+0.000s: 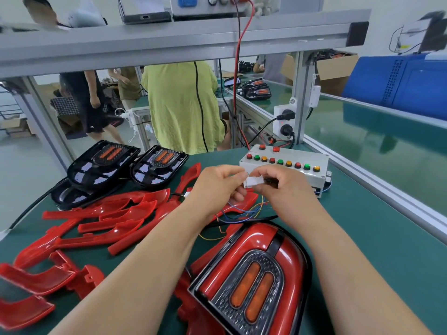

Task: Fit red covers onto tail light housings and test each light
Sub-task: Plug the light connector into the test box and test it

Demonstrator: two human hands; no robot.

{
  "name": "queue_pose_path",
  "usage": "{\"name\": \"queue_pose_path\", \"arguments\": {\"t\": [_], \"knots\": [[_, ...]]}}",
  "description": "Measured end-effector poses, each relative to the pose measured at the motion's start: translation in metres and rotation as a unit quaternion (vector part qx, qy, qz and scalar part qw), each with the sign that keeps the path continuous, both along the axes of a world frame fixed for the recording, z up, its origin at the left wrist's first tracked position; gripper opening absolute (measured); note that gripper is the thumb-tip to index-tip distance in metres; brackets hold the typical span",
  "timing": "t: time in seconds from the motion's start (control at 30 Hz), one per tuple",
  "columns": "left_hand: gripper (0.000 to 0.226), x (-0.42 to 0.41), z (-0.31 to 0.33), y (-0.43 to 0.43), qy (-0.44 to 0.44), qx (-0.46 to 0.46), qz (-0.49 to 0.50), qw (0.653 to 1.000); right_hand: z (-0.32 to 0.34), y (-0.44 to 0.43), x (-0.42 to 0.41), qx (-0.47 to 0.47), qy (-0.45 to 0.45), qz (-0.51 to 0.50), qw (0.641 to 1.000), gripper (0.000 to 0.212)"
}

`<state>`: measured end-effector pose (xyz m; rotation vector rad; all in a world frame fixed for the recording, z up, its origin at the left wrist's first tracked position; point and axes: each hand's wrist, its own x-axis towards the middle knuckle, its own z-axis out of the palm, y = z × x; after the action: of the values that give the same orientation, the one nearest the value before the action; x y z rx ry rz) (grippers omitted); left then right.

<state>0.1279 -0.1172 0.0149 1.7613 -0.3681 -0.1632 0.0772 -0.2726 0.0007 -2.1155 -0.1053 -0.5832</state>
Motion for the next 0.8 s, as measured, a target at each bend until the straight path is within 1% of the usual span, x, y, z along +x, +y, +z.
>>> {"name": "queue_pose_path", "arguments": {"t": [0.07, 0.17, 0.3, 0.37, 0.4, 0.43, 0.47, 0.53, 0.63, 0.7, 0.73, 0.8], "knots": [[0.005, -0.002, 0.002, 0.000, 0.009, -0.006, 0.000, 1.000, 0.000, 0.000, 0.001, 0.001, 0.000, -0.007, 1.000, 0.025], [0.011, -0.003, 0.004, 0.001, -0.010, 0.012, 0.019, 1.000, 0.000, 0.002, 0.001, -0.004, 0.016, -0.012, 1.000, 0.018], [0.012, -0.003, 0.008, -0.005, 0.001, 0.002, 0.009, 1.000, 0.002, -0.001, -0.002, 0.043, 0.019, -0.017, 0.999, 0.015], [0.012, 0.002, 0.014, -0.009, -0.013, 0.037, -0.007, 0.999, 0.000, 0.002, -0.002, 0.040, 0.024, -0.050, 0.998, 0.017], [0.012, 0.008, 0.019, -0.011, -0.035, 0.078, -0.008, 0.996, -0.001, 0.004, -0.001, 0.024, 0.034, -0.075, 0.996, 0.017], [0.014, 0.015, 0.024, -0.014, -0.070, 0.138, 0.000, 0.988, -0.002, 0.007, 0.001, 0.003, 0.047, -0.101, 0.994, 0.018], [0.018, 0.023, 0.029, -0.017, -0.113, 0.208, 0.016, 0.971, -0.003, 0.009, 0.003, -0.015, 0.064, -0.122, 0.990, 0.020], [0.029, 0.039, 0.036, -0.026, -0.173, 0.333, 0.039, 0.926, -0.006, 0.009, 0.006, -0.028, 0.095, -0.149, 0.984, 0.025], [0.061, 0.056, 0.028, -0.041, -0.158, 0.457, -0.003, 0.875, -0.012, 0.005, 0.009, -0.041, 0.136, -0.149, 0.979, 0.033], [0.072, 0.064, 0.016, -0.050, -0.146, 0.527, -0.021, 0.837, -0.013, 0.004, 0.009, -0.047, 0.154, -0.142, 0.977, 0.035], [0.076, 0.068, 0.011, -0.053, -0.141, 0.547, -0.023, 0.825, -0.013, 0.003, 0.010, -0.046, 0.160, -0.141, 0.976, 0.035], [0.080, 0.074, 0.007, -0.056, -0.129, 0.557, -0.023, 0.820, -0.014, 0.002, 0.011, -0.039, 0.165, -0.143, 0.975, 0.034]]}}
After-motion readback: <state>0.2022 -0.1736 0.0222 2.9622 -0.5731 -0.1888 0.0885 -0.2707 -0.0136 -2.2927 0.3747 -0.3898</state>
